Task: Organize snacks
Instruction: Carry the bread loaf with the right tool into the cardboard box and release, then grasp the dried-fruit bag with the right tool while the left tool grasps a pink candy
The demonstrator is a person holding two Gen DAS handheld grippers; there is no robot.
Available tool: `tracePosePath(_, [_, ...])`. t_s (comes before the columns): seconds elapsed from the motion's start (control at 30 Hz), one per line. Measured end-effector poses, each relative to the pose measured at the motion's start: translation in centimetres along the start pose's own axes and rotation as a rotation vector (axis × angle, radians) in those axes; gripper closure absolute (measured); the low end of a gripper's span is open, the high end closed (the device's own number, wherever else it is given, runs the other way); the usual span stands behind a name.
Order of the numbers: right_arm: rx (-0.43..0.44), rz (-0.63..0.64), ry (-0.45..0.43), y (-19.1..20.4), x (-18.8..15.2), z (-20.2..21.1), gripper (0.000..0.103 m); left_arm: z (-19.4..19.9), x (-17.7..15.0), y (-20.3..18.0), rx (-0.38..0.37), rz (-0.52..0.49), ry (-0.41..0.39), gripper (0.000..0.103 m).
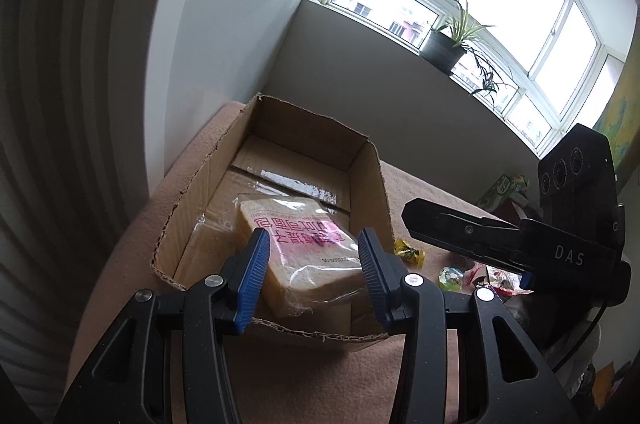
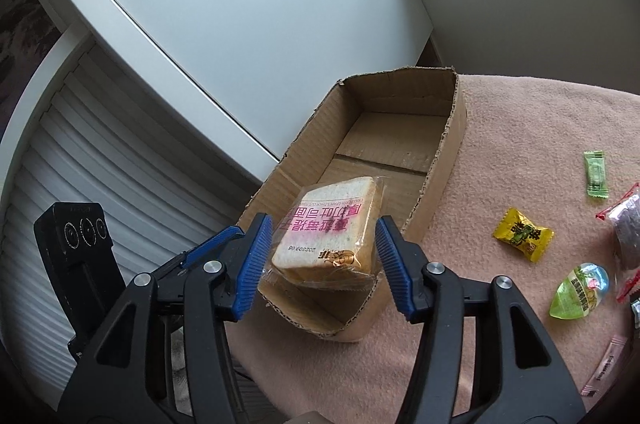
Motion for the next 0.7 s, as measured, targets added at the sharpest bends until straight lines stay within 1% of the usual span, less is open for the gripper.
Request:
tracePosePath(0.07, [-0.016,0.005,-0.013,-0.1,-0.4,1.1,0.045,0.4,0.0,-0.4,-0.001,-0.004,-0.006,0.06])
tracePosePath(0.2, [-0.052,0.006,-0.042,-1.2,-1.8,3.8,0.038,1.2,-0.3,-1.4,-0.014,-0.007,-0.013,0.059])
tracePosePath(0.37, [-0.144,0.021,-0.093,-3.0,-4.1,8.8,0.037,1.8,-0.9,-3.1,-0.035,-0.02,-0.015,0.059])
tracePosePath(0.47, [-0.229,0.023,-0.136,-4.7,-5.6,12.3,0.036,1.9,-1.4,-4.2,-0.058,-0.026,-0.007,0.058])
tracePosePath(0.57, [-0.324,0.018,-0.174,-6.8,-7.0,15.2,0.03,1.5,-2.4,-5.5,-0.078,-0.036,0.013,0.056])
tracePosePath(0.7, [-0.461,-0.004,-0.207,-10.0,-9.0,18.6,0.029,0.4,-3.9,-7.5,-0.104,-0.052,0.054,0.056])
Point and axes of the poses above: each gripper's, at about its wrist camera, not at the fingertips, and z roughly against the way its jaws point, y to its left, x to its top, the point moved 2 cm from there along -z, roughly the way its jaws point, and after that the axes turned 4 degrees about -y, right-handed, at the moved point
